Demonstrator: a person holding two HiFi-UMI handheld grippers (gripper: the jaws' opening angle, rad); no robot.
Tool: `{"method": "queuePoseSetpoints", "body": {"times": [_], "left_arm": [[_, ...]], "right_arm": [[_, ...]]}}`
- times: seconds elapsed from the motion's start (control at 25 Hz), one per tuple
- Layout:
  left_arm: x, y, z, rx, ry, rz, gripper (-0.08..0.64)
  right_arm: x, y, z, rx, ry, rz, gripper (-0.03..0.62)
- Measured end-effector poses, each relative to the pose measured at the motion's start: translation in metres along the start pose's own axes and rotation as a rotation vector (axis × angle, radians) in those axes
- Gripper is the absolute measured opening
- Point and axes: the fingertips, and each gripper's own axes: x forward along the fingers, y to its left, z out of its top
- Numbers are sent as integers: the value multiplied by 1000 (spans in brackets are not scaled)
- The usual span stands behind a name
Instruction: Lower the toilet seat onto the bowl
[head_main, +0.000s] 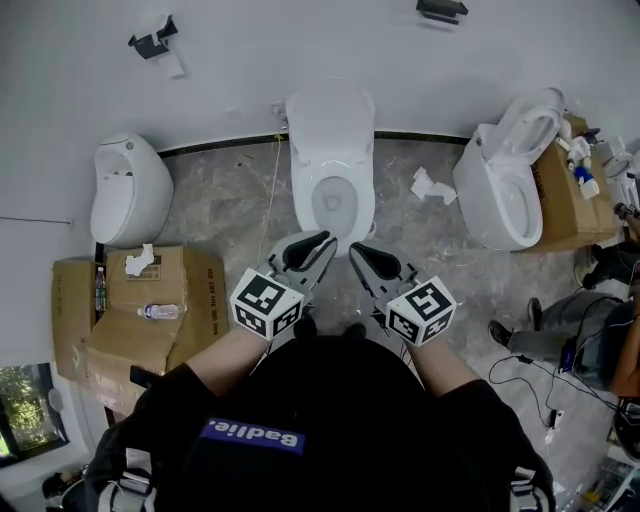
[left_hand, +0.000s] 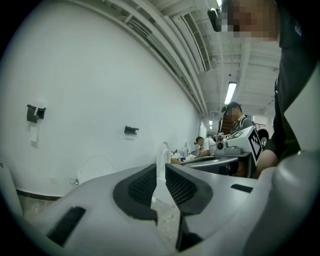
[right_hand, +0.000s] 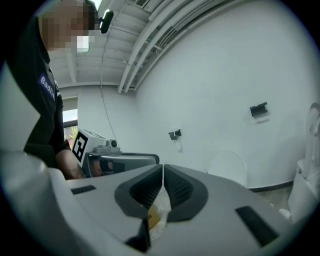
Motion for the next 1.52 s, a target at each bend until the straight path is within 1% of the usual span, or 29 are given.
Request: {"method": "queuePoseSetpoints", "body": {"times": [0.08, 0.2, 0.32, 0.48, 0.84, 1.52], "left_arm": [[-4, -3, 13, 6, -26, 10, 54], [-11, -3, 21, 1, -45, 30, 39], [-16, -5, 21, -12, -51, 35, 31], [-19, -8, 15, -7, -39, 24, 18], [-22, -13, 12, 0, -33, -1, 17], [-28, -17, 10, 11, -27, -11, 17]], "right_arm": [[-1, 4, 14, -15, -30, -5, 29], [-1, 9, 24, -47, -53, -6, 29], [3, 17, 23, -75, -50, -7, 29], [9, 21, 17, -97, -26, -27, 29], [11, 18, 11, -104, 11, -68, 28], [10, 23, 9, -104, 15, -71, 28]]}}
